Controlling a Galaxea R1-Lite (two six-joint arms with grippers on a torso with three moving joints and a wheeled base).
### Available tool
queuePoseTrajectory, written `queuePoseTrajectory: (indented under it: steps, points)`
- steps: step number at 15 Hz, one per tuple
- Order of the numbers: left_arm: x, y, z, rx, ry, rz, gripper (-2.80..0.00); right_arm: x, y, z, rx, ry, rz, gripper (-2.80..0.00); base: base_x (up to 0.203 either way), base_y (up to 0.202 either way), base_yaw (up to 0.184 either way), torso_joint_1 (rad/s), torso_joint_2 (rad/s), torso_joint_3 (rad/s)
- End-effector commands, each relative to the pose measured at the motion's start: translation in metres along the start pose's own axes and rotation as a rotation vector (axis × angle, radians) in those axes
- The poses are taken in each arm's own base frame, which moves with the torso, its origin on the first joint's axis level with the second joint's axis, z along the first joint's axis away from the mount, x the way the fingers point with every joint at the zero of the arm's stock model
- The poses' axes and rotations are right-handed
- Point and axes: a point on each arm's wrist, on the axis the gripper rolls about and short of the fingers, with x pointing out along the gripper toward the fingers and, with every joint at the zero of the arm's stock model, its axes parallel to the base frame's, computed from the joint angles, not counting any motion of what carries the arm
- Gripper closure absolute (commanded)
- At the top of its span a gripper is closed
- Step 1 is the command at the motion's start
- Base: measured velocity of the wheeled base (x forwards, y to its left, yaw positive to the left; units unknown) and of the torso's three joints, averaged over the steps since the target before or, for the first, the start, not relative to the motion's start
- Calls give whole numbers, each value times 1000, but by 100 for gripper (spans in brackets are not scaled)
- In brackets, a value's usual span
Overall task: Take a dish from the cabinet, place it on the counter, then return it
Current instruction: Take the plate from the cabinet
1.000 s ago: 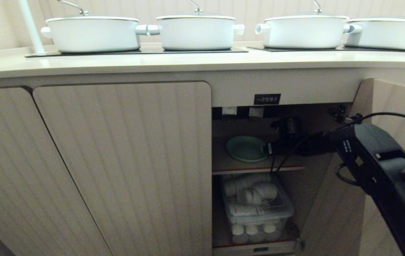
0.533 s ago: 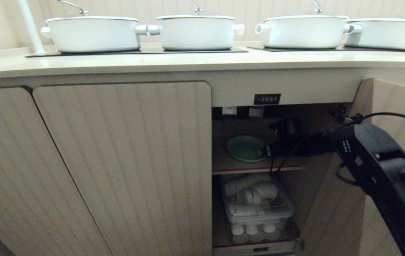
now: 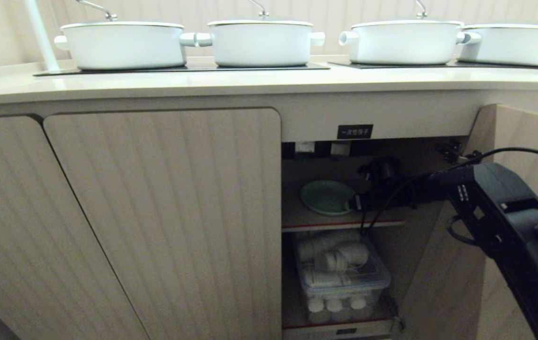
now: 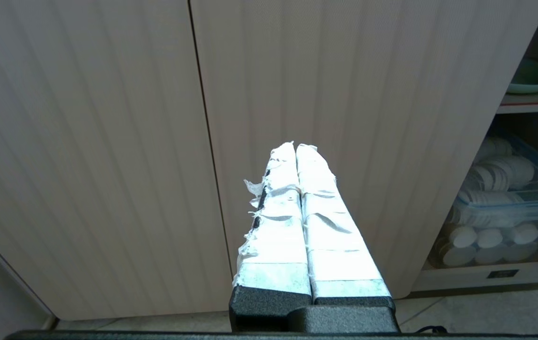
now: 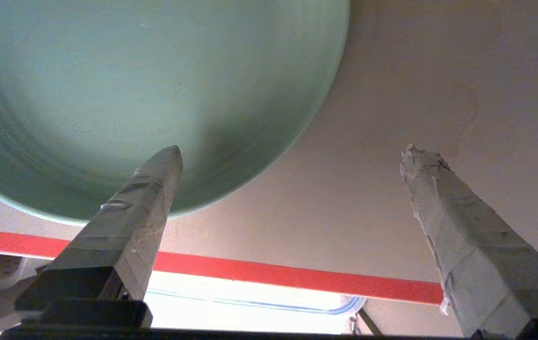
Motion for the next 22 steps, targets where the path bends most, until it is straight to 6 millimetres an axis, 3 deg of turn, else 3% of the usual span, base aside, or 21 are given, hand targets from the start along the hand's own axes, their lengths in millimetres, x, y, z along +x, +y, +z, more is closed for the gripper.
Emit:
queuePoseTrajectory:
  steps: [1,22]
  points:
    - [0,0,0,0,-1,0,0,-2,0,1,0,2,0,-280,0,0,0,0,0,0]
    - [0,0,0,0,-1,1,0,1,-2,-1,3,2,-2,-280,0,0,0,0,0,0]
